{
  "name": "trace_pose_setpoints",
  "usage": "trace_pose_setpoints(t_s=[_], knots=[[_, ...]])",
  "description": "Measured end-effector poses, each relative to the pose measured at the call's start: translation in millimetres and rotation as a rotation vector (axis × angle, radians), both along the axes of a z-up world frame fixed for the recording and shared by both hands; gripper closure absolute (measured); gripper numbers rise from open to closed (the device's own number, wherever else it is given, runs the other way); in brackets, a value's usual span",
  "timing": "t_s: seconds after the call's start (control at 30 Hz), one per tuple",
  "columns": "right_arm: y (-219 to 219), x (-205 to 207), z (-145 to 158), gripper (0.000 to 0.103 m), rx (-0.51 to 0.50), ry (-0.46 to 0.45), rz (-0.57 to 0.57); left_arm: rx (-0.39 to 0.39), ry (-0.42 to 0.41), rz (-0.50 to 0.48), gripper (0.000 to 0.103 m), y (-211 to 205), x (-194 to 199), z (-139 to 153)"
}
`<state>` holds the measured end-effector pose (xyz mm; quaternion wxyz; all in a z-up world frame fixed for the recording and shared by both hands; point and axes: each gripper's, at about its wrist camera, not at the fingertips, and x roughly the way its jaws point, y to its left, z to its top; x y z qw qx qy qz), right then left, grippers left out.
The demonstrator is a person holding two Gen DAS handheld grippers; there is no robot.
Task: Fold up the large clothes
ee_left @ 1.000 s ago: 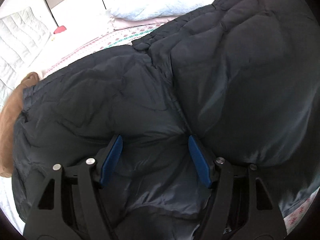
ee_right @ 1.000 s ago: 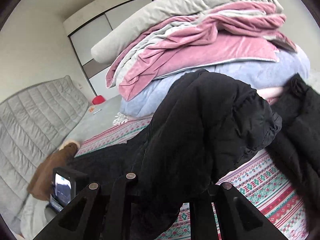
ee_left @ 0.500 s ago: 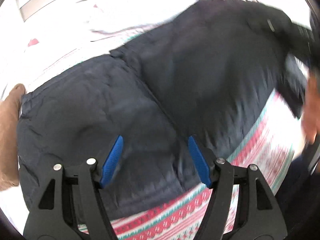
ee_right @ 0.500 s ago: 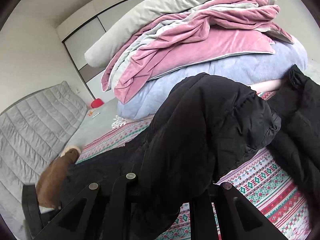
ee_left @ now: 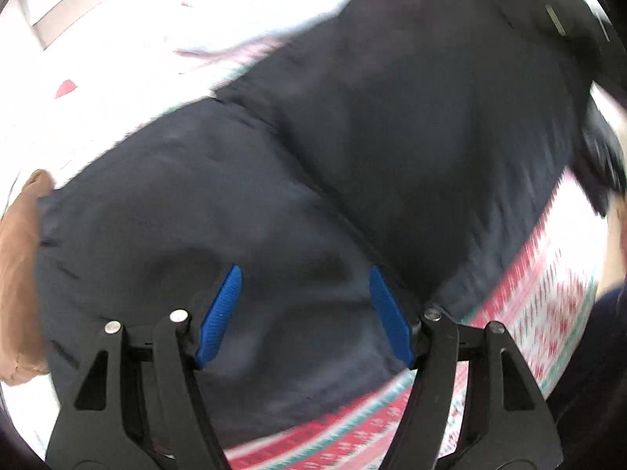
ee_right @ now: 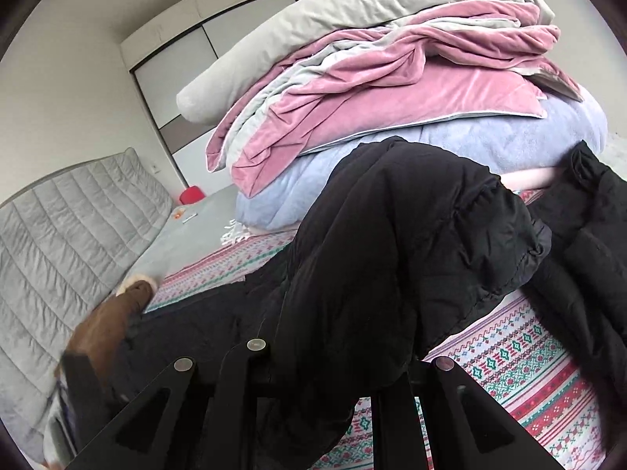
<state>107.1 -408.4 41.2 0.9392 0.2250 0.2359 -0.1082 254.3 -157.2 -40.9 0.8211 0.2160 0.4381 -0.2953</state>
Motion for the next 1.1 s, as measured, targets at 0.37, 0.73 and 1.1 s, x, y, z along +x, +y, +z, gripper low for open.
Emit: trace_pose_setpoints(t_s=[0.37,0.73,1.1], knots=[[2.8,0.0,4.4,0.088,0.01,-0.016,0.006,0.183,-0.02,0.114,0.034,-70.7,131.9,-7.3],[21.6,6.6,15.2,0.088,-0.027,-0.056,0.042,0.289,0.001,0.08,0.039,-106.0,148.4,-46.8],[21.7,8.2,19.5,0.088,-0.059,-0.053,0.011,-0.076,0.031,0.343,0.035,94.0,90.6,34.7]])
